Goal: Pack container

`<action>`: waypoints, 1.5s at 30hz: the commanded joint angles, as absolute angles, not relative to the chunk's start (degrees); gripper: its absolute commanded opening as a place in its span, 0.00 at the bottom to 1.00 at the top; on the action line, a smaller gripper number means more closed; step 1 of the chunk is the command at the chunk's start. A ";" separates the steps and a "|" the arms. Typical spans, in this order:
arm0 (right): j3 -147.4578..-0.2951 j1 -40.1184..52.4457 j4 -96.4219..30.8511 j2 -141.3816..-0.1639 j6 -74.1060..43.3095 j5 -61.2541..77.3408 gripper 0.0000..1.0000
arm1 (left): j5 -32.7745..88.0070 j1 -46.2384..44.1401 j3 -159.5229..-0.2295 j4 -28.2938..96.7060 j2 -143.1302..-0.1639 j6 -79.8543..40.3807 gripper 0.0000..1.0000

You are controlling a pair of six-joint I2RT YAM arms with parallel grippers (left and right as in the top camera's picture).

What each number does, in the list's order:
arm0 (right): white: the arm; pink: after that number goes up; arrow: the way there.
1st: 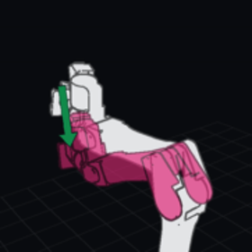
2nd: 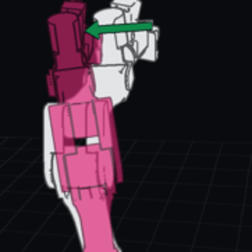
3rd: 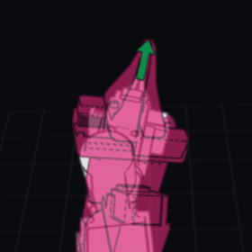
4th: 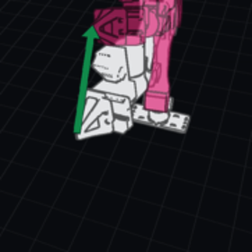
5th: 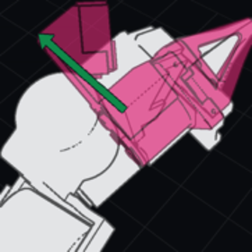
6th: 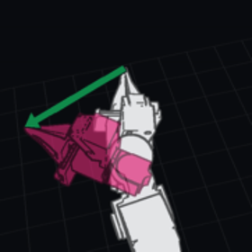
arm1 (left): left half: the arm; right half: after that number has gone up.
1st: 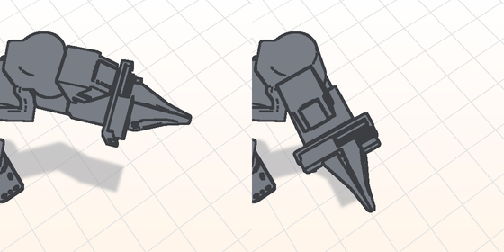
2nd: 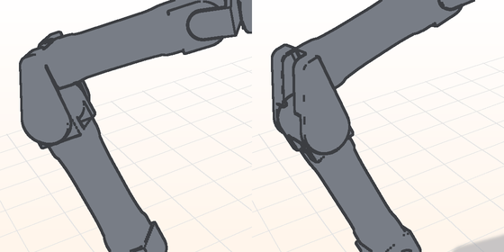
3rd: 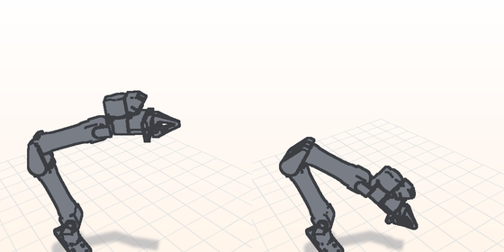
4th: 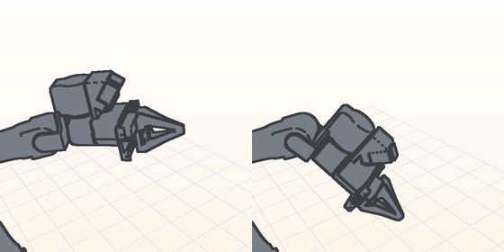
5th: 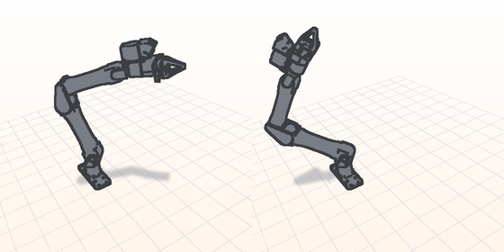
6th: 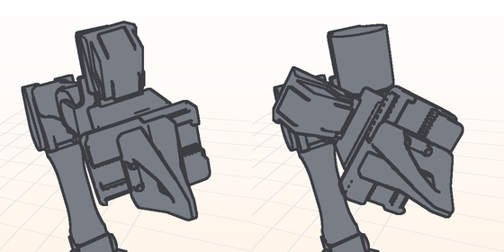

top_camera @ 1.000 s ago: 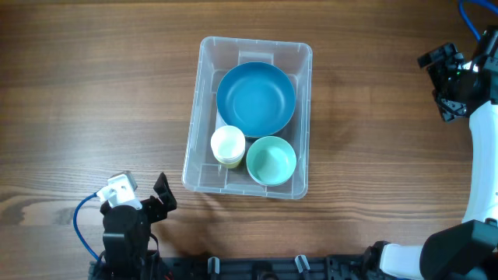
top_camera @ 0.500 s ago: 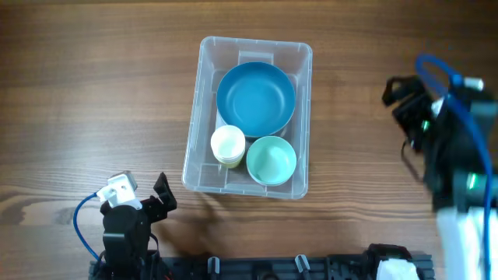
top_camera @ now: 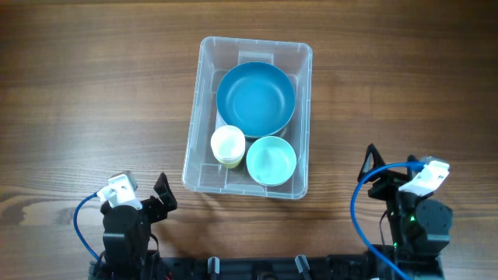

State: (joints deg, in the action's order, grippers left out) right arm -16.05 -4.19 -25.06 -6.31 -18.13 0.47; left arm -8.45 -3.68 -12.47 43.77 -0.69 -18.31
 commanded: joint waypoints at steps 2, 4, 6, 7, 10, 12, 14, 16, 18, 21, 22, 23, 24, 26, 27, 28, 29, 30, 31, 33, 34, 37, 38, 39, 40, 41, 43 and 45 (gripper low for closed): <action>-11.16 -3.95 -25.17 -0.08 -14.70 2.26 1.00 | -7.94 -3.31 -12.21 43.81 -0.16 -18.41 1.00; -9.50 -3.97 -25.12 -0.19 -15.22 3.01 1.00 | -7.94 -3.31 -12.21 43.81 -0.16 -18.41 1.00; -8.03 -3.97 -25.08 -0.21 -15.99 3.79 1.00 | -7.94 -3.31 -12.21 43.81 -0.16 -18.41 1.00; -8.03 -3.97 -24.88 -0.21 -16.10 3.99 1.00 | -7.94 -3.31 -12.21 43.81 -0.16 -18.41 1.00; -8.03 -3.97 -24.88 -0.25 -16.12 3.97 1.00 | -7.94 -3.31 -12.21 43.81 -0.16 -18.41 1.00; -8.03 -3.97 -24.88 -0.27 -16.10 3.97 1.00 | -7.94 -3.31 -12.21 43.81 -0.16 -18.41 1.00; -8.03 -3.97 -24.88 -0.27 -16.10 3.95 1.00 | -7.94 -3.31 -12.21 43.81 -0.16 -18.41 1.00; -8.03 -3.97 -24.88 -0.27 -16.10 3.95 1.00 | -7.94 -3.31 -12.21 43.81 -0.16 -18.41 1.00; -8.03 -3.97 -24.88 -0.27 -16.10 3.97 1.00 | -7.94 -3.31 -12.21 43.81 -0.16 -18.41 1.00; -8.03 -3.97 -24.88 -0.27 -16.10 3.97 1.00 | -7.94 -3.31 -12.21 43.81 -0.16 -18.41 1.00; -8.03 -3.97 -24.88 -0.27 -16.12 3.95 1.00 | -7.94 -3.31 -12.21 43.81 -0.16 -18.41 1.00; -8.03 -3.97 -24.88 -0.27 -16.10 3.95 0.99 | -7.94 -3.31 -12.21 43.81 -0.16 -18.41 1.00; -8.03 -3.97 -24.88 -0.27 -16.12 3.97 1.00 | -7.94 -3.31 -12.21 43.81 -0.16 -18.41 1.00; -8.03 -3.97 -24.88 -0.27 -16.10 3.95 1.00 | -7.94 -3.31 -12.21 43.81 -0.16 -18.41 1.00; -8.03 -3.97 -24.88 -0.27 -16.10 3.97 1.00 | -7.94 -3.31 -12.21 43.81 -0.16 -18.41 1.00; -8.03 -3.97 -24.88 -0.27 -16.12 3.95 1.00 | -7.94 -3.31 -12.21 43.79 -0.16 -18.41 1.00; -8.03 -3.97 -24.88 -0.27 -16.10 3.95 1.00 | -7.94 -3.31 -12.21 43.79 -0.16 -18.41 1.00; -8.03 -3.97 -24.88 -0.27 -16.12 3.95 1.00 | -7.94 -3.31 -12.21 43.81 -0.16 -18.41 1.00; -8.03 -3.97 -24.88 -0.27 -16.10 3.95 1.00 | -7.94 -3.31 -12.21 43.81 -0.16 -18.41 1.00; -8.03 -3.97 -24.88 -0.27 -16.10 3.95 1.00 | -7.94 -3.31 -12.21 43.81 -0.16 -18.41 1.00; -8.03 -3.97 -24.88 -0.27 -16.10 3.95 1.00 | -7.94 -3.31 -12.21 43.81 -0.16 -18.41 1.00; -8.03 -3.97 -24.88 -0.27 -16.10 3.95 1.00 | -7.94 -3.31 -12.21 43.81 -0.16 -18.41 1.00; -8.03 -3.97 -24.88 -0.27 -16.10 3.95 1.00 | -7.94 -3.31 -12.21 43.81 -0.16 -18.41 1.00; -8.03 -3.97 -24.88 -0.27 -16.12 3.95 1.00 | -7.94 -3.31 -12.21 43.79 -0.16 -18.41 1.00; -8.03 -3.97 -24.88 -0.27 -16.12 3.97 1.00 | -7.94 -3.31 -12.21 43.81 -0.16 -18.41 1.00; -8.03 -3.97 -24.88 -0.27 -16.10 3.95 1.00 | -7.94 -3.31 -12.21 43.79 -0.16 -18.41 1.00; -8.03 -3.97 -24.88 -0.27 -16.12 3.97 0.99 | -7.94 -3.31 -12.21 43.81 -0.16 -18.41 1.00; -8.03 -3.97 -24.88 -0.27 -16.12 3.95 1.00 | -7.94 -3.31 -12.21 43.81 -0.16 -18.41 1.00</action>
State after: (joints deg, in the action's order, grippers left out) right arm -8.05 -4.19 -25.23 -1.10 -16.19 3.01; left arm -8.45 -3.68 -12.47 43.77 -0.69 -18.31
